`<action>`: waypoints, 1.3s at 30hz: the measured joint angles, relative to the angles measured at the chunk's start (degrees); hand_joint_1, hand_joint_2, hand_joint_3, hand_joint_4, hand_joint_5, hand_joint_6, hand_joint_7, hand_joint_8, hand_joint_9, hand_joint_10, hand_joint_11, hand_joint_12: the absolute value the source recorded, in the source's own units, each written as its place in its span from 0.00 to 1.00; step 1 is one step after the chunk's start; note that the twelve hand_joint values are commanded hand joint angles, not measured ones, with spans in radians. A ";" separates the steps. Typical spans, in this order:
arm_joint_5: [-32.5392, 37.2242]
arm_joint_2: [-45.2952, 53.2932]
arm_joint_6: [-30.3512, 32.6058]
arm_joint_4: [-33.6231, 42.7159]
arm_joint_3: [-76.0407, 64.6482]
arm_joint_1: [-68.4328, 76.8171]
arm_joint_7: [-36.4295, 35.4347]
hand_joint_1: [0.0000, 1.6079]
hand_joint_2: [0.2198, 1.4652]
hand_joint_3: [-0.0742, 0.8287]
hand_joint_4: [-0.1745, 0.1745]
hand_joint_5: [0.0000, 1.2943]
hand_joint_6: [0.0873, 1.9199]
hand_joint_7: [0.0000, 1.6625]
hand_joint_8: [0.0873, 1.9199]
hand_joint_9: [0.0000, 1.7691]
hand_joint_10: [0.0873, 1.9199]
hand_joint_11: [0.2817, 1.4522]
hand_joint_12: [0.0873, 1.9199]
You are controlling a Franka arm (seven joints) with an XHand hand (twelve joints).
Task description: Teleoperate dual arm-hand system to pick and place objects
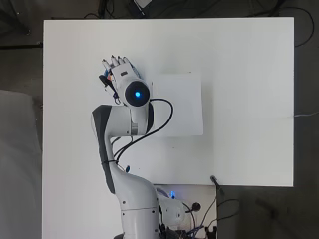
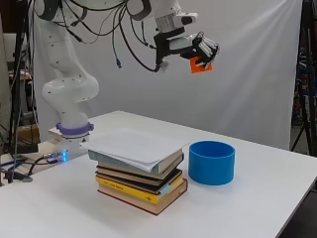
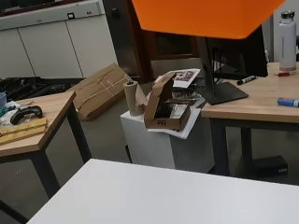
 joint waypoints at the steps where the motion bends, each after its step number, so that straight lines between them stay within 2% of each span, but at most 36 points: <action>1: 0.10 2.02 -0.26 1.38 0.29 0.09 0.13 0.56 0.82 0.08 1.00 0.56 0.73 0.57 1.00 0.75 1.00 0.69 1.00; 5: 2.70 12.21 -3.36 7.98 1.37 -0.96 -1.84 0.56 0.82 0.08 1.00 0.56 0.72 0.52 1.00 0.71 1.00 0.66 1.00; 9: 3.04 18.26 -3.91 11.41 3.05 -1.85 -1.37 0.56 0.82 0.08 1.00 0.56 0.71 0.50 1.00 0.69 1.00 0.64 1.00; 10: 3.10 19.71 -3.51 11.79 3.49 -1.55 -1.35 0.62 0.84 0.09 0.64 0.50 0.72 0.47 0.97 0.67 1.00 0.62 1.00; 11: 3.21 21.44 -2.82 11.97 3.84 -1.30 -1.65 0.65 0.87 0.09 0.35 0.43 0.75 0.45 0.94 0.64 1.00 0.60 1.00; 12: 3.41 23.06 -2.18 12.10 4.04 -1.20 -2.02 0.67 0.90 0.10 0.18 0.39 0.78 0.43 0.94 0.62 1.00 0.57 1.00; 13: 3.53 24.73 -1.78 12.36 4.26 -1.10 -2.57 0.68 0.91 0.09 0.08 0.36 0.79 0.41 0.94 0.60 1.00 0.56 1.00; 15: 3.09 27.45 -1.33 12.70 4.74 -0.88 -4.29 0.69 0.91 0.09 0.01 0.39 0.76 0.40 0.95 0.62 1.00 0.58 1.00; 16: 2.87 28.25 -1.04 12.51 4.86 -0.83 -5.10 0.70 0.91 0.08 0.02 0.41 0.75 0.39 0.95 0.62 1.00 0.59 1.00; 17: 2.96 28.45 -0.80 11.87 4.91 -0.80 -5.85 0.70 0.91 0.08 0.07 0.42 0.75 0.39 0.95 0.61 1.00 0.57 1.00; 19: 3.98 27.65 -0.36 9.09 4.78 -0.81 -8.05 0.68 0.90 0.08 0.30 0.41 0.79 0.40 0.89 0.53 1.00 0.46 0.98; 21: 4.88 26.18 0.01 5.69 4.22 -0.89 -9.73 0.67 0.90 0.08 0.43 0.40 0.83 0.41 0.84 0.49 1.00 0.39 0.95; 22: 5.12 25.29 0.22 3.79 3.73 -0.96 -9.92 0.67 0.90 0.08 0.45 0.39 0.84 0.41 0.84 0.48 1.00 0.38 0.94; 26: 4.63 23.16 1.26 -1.03 0.52 -1.50 -9.64 0.67 0.92 0.09 0.37 0.37 0.84 0.40 0.88 0.49 1.00 0.39 0.95; 29: 5.78 23.34 1.97 -0.53 -0.61 -1.69 -11.03 0.66 0.91 0.08 0.47 0.38 0.87 0.40 0.83 0.47 1.00 0.37 0.94; 33: 7.01 24.51 1.69 2.84 -0.34 -1.63 -8.98 0.67 0.90 0.08 0.54 0.41 0.88 0.41 0.78 0.48 1.00 0.39 0.95; 36: 7.64 25.70 2.26 4.44 0.42 -1.48 -9.58 0.67 0.89 0.08 0.55 0.42 0.88 0.42 0.77 0.49 1.00 0.41 0.97; 37: 7.88 26.09 2.39 4.51 0.72 -1.43 -10.21 0.57 0.85 0.07 0.56 0.37 0.68 0.39 0.58 0.45 0.79 0.33 0.80; 38: 8.10 26.31 2.43 4.64 1.00 -1.37 -10.94 0.37 0.76 0.06 0.52 0.24 0.42 0.28 0.34 0.34 0.50 0.23 0.52; 39: 8.15 26.44 2.24 4.96 1.13 -1.31 -11.37 0.21 0.68 0.06 0.49 0.13 0.21 0.16 0.16 0.22 0.27 0.16 0.28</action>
